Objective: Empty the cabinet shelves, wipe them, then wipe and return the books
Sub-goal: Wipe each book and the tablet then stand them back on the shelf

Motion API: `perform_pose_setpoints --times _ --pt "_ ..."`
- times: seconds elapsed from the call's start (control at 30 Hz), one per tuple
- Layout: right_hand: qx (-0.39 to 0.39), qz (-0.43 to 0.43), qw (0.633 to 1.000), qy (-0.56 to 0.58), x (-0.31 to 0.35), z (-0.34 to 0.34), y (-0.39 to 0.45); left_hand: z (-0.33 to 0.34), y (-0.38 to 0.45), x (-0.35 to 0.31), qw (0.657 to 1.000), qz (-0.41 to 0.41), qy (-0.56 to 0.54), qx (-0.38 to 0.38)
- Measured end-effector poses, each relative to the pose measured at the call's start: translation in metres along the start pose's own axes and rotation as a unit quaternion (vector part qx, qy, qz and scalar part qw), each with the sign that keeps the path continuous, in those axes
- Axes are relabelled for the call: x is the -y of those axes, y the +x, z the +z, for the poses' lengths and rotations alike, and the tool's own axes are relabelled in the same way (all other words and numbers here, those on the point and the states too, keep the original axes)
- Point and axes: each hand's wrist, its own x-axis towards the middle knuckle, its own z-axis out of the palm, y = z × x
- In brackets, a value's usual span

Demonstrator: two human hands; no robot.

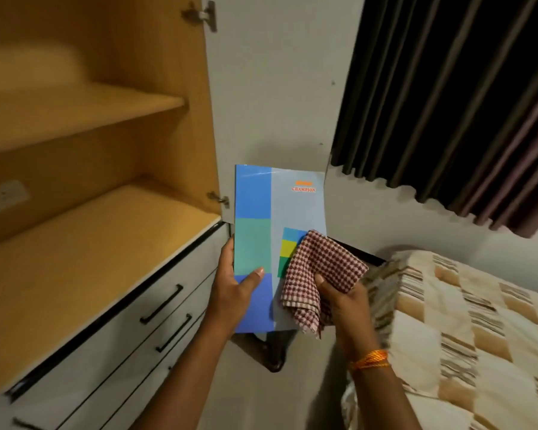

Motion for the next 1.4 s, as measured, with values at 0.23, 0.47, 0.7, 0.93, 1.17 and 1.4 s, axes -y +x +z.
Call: perform_pose_setpoints --times 0.23,0.47,0.7,0.93,1.17,1.4 --pt "0.059 -0.036 0.996 -0.048 0.02 0.11 0.0 -0.093 0.017 -0.011 0.993 0.019 -0.006 -0.117" --pt "0.101 -0.024 0.986 -0.131 0.012 0.157 -0.008 -0.143 0.014 -0.008 0.989 0.01 -0.03 -0.147" --pt "-0.027 -0.23 0.962 -0.143 0.062 0.175 0.0 -0.151 0.013 -0.015 0.987 0.016 -0.075 -0.142" --pt "0.081 -0.434 0.846 -0.298 0.053 0.217 0.006 -0.13 0.016 -0.012 0.987 0.022 -0.077 -0.14" --pt "0.245 -0.434 0.751 -0.434 -0.004 0.241 0.008 -0.134 0.02 -0.013 0.979 0.023 -0.12 -0.166" --pt "0.149 -0.411 0.791 -0.428 0.008 0.258 0.055 -0.154 0.02 -0.007 0.986 0.017 -0.072 -0.151"
